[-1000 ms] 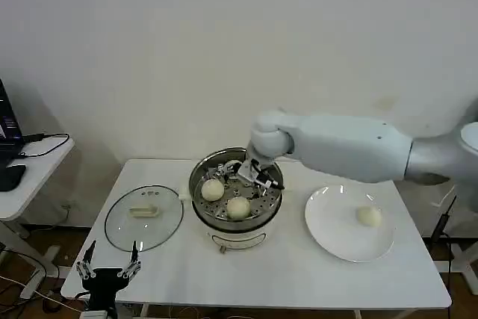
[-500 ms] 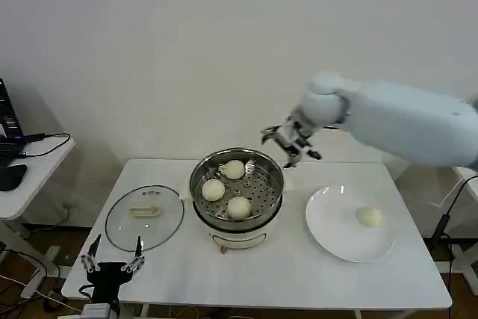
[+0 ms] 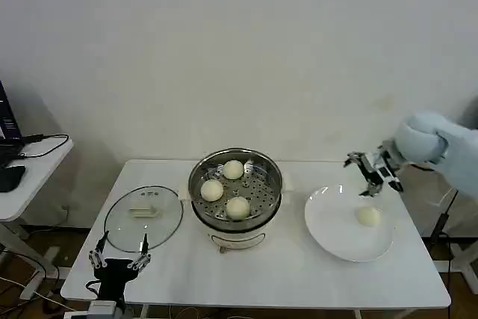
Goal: Take steamed baozi put them in steamer then cover it.
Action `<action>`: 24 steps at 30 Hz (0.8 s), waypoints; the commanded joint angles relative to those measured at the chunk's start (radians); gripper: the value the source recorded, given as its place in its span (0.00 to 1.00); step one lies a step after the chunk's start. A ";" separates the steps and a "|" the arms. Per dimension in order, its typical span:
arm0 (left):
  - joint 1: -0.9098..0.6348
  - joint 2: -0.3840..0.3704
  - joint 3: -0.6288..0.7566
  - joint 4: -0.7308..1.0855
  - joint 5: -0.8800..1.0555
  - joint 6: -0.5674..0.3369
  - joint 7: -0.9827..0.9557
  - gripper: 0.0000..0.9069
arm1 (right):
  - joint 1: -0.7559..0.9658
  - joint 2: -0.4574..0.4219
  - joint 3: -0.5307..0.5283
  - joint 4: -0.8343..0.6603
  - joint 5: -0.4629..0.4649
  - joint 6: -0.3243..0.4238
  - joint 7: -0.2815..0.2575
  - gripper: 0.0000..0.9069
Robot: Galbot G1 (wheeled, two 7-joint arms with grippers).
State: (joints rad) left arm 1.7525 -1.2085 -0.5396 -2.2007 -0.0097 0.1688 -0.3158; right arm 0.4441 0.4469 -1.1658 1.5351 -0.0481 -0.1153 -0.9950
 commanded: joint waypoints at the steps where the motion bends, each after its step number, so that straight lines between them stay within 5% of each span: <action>1: 0.004 0.003 0.001 -0.001 0.004 0.000 0.000 1.00 | -0.460 -0.074 0.370 -0.131 -0.109 -0.008 -0.007 1.00; 12: 0.025 -0.006 -0.015 0.001 0.012 0.002 -0.001 1.00 | -0.569 0.097 0.515 -0.371 -0.210 0.019 -0.005 1.00; 24: 0.017 -0.009 -0.016 0.022 0.013 0.003 -0.001 1.00 | -0.572 0.214 0.528 -0.487 -0.223 0.029 -0.029 1.00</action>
State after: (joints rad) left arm 1.7709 -1.2189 -0.5562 -2.1817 0.0031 0.1712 -0.3167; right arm -0.0605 0.5757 -0.7064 1.1628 -0.2383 -0.0890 -1.0155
